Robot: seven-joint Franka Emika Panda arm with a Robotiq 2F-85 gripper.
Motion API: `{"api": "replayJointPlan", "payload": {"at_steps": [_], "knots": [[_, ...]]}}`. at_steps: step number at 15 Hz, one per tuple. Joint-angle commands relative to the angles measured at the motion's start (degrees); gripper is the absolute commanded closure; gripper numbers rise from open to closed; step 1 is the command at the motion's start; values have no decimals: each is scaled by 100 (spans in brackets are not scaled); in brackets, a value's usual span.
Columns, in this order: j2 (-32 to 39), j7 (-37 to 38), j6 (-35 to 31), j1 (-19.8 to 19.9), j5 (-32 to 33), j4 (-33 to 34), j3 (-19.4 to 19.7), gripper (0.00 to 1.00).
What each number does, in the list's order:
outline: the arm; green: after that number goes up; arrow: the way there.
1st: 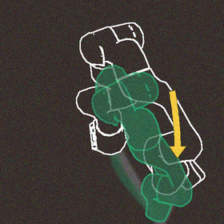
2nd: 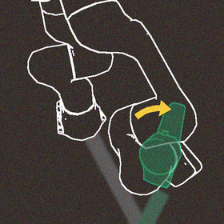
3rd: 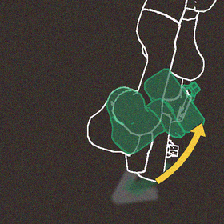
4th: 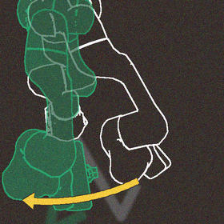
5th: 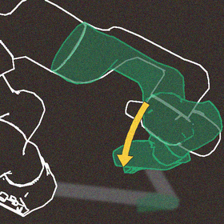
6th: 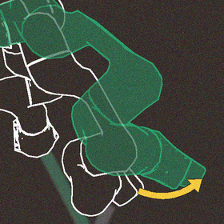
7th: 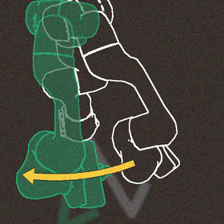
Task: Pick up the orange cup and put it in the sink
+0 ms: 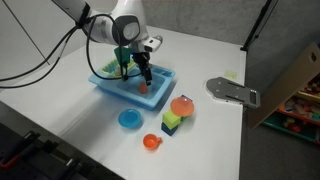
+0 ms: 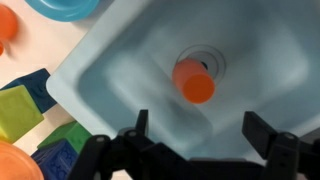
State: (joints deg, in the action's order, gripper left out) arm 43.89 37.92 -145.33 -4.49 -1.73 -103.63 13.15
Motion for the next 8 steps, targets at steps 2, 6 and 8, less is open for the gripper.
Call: {"api": "replayJointPlan", "payload": {"at_steps": [2,6,8], "knots": [[-593,-230,359,102,20,-234,22,0],[-1161,-699,929,261,57,-544,-42,0],[-1471,-1035,1326,361,60,-707,-69,0]]}}
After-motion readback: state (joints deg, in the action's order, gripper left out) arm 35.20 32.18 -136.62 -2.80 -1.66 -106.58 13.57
